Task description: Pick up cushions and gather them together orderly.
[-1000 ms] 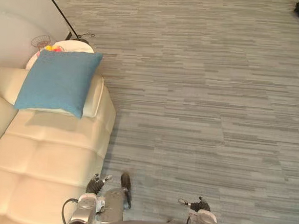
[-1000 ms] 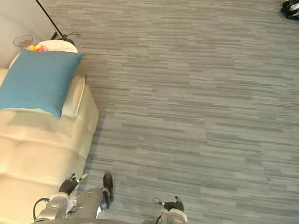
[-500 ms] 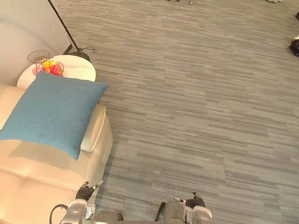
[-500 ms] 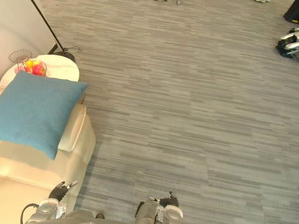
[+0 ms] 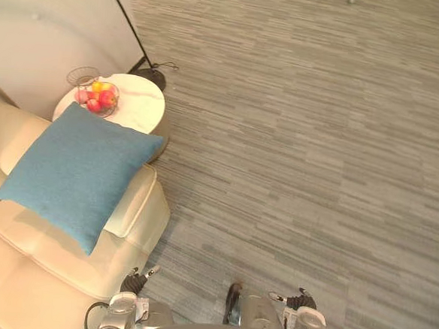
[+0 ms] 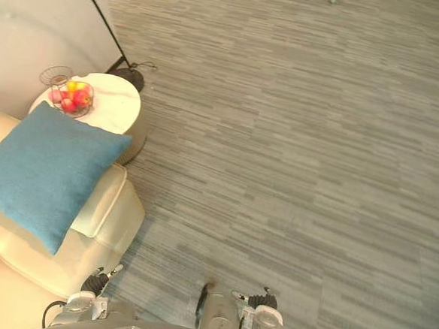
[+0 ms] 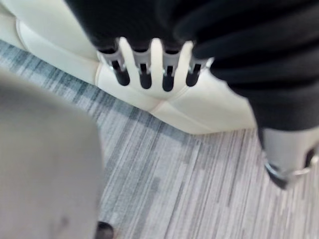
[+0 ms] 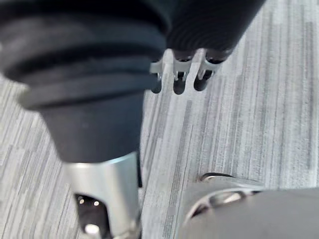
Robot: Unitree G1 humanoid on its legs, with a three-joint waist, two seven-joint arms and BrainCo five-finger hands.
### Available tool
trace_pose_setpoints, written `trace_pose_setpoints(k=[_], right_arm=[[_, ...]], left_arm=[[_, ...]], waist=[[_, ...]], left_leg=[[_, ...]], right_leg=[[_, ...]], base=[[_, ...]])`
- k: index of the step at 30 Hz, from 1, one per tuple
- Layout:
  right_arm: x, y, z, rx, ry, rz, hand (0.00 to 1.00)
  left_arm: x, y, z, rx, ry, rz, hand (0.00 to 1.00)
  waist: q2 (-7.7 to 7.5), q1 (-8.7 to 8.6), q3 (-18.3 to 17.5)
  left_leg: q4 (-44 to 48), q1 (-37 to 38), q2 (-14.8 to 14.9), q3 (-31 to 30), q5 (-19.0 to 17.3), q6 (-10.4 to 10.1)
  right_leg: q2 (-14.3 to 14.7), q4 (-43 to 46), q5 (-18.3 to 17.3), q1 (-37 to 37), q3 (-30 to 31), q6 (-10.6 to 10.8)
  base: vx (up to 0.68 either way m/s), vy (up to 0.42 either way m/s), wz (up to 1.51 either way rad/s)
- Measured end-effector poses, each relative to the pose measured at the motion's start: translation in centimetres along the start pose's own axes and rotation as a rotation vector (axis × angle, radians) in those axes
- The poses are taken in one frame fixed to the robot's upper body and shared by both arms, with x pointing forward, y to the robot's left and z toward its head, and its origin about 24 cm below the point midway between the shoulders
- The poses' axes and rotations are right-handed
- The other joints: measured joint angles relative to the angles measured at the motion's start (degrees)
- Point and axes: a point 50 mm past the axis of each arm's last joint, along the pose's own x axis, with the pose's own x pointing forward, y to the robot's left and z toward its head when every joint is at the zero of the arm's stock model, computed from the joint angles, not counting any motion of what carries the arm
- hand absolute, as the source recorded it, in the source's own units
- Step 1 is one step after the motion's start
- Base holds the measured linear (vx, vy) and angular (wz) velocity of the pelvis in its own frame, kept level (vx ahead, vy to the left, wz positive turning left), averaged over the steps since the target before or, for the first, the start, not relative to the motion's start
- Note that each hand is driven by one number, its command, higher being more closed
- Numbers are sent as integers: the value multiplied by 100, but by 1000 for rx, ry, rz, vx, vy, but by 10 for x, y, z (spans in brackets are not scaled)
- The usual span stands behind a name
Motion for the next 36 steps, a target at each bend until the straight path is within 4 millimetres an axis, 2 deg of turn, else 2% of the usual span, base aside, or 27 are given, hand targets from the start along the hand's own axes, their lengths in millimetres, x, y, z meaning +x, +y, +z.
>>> trace_pose_setpoints(k=[2,3,5,6,7,8,10,11,14,17,20,21,22,23,25,27,30,31,32,34,36], right_arm=[[-1,3,-3,9,11,6,0],[-1,5,-3,9,9,12,0],[-1,5,-3,12,10,12,0],[0,0,-1,14,4,-3,0],[-1,2,-2,18,8,1,0],[-2,8,-4,22,12,13,0],[-5,18,-5,37,19,36,0],[-5,21,-6,40,23,43,0],[-7,22,-11,39,37,44,0],[-7,22,-12,26,37,47,0],[-6,22,-9,22,24,54,0],[-6,23,-8,22,22,59,0],[-6,24,-7,21,20,63,0],[-7,27,-7,7,19,74,0],[-8,30,-7,-15,11,87,0],[-8,31,-6,-16,4,88,0],[-8,33,-5,-27,-3,97,0],[-9,34,-6,-34,-2,103,0],[-11,37,-9,-28,4,108,0],[-10,35,-8,-28,-1,104,0],[-11,32,-8,-22,-10,94,0]], left_arm=[[0,-3,2,-20,-8,-4,0],[0,-3,2,-15,-11,-8,0],[-1,-5,2,-12,-12,-12,0],[-1,-8,1,-14,-5,-21,0],[-1,-7,2,-22,-7,-19,0],[0,-4,2,-11,-12,-11,0],[1,5,7,-7,-28,5,0],[2,8,7,-4,-30,12,0],[2,10,6,-2,-25,19,0],[2,12,2,-6,-11,30,0],[1,14,0,-4,-1,34,0],[1,17,-1,0,0,40,0],[1,19,-2,2,1,46,0],[1,22,-3,6,4,54,0],[1,28,-4,6,8,71,0],[1,29,-5,-6,11,81,0],[0,31,-6,-23,15,100,0],[0,32,-6,-23,15,104,0],[0,33,-7,-28,16,108,0],[0,29,-8,-64,23,111,0],[-2,19,-11,-96,35,96,0]], waist=[[-34,85,35],[-21,85,25],[5,83,11],[143,62,-34],[67,86,-23],[-13,95,-49],[-240,169,-42],[-307,161,-39],[-390,148,-7],[-443,139,-2],[-491,53,-1],[-546,32,-11],[-533,10,-9],[-508,-6,-13],[-539,11,-44],[-543,23,-46],[-572,22,-64],[-626,23,-97],[-770,40,-174],[-655,72,-155],[-472,99,-223]], left_leg=[[35,-220,-27,493,-300,62],[-722,-387,-186,907,-445,76],[-1413,-458,-285,1114,-389,87],[-2589,-567,-372,1430,403,411],[-2657,-518,-465,1521,418,439],[-2997,-366,-677,1551,580,483],[-3548,-257,-942,1544,848,499],[-3690,-245,-1019,1510,913,520],[-3891,14,-1168,1423,918,529],[-4233,350,-1337,1369,942,592],[-4480,545,-1502,996,887,725],[-4519,655,-1551,816,898,776],[-4492,697,-1525,606,890,815],[-4472,723,-1441,383,876,828],[-4405,745,-1318,67,877,832],[-4387,795,-1269,-177,858,783],[-4159,709,-1306,-526,690,625],[-4060,664,-1380,-665,610,554],[-3948,629,-1463,-821,488,390],[-3900,600,-1336,-864,449,309],[-3936,497,-1222,-1162,507,141]], right_leg=[[-72,-216,16,423,-143,42],[-199,-364,33,609,-246,97],[-281,-417,31,660,-313,168],[-249,-418,-35,744,-413,360],[-314,-417,-70,754,-373,431],[-443,-577,-10,850,-360,520],[-541,-963,106,937,-447,607],[-557,-1095,161,994,-524,615],[-641,-1118,183,1217,-523,636],[-779,-862,172,1333,-529,655],[-1123,447,160,954,-505,728],[-1217,1106,292,742,-352,622],[-1138,1395,88,551,-82,614],[-887,1277,-188,473,220,590],[-520,819,-341,296,514,568],[-392,276,-271,157,612,561],[-359,-693,228,133,737,516],[-398,-927,400,145,840,515],[-437,-935,880,195,877,590],[-364,-785,715,189,680,540],[-286,-746,574,215,344,527]], base=[[321,-11,27],[272,46,28],[236,81,31],[204,79,39],[224,100,61],[193,84,53],[167,80,51],[132,40,40],[97,24,20],[34,47,9],[4,48,50],[96,27,76],[131,-2,102],[133,-26,90],[87,-54,97],[89,-92,81],[74,-177,62],[89,-265,76],[122,-285,79],[123,-280,56],[142,-246,66]])
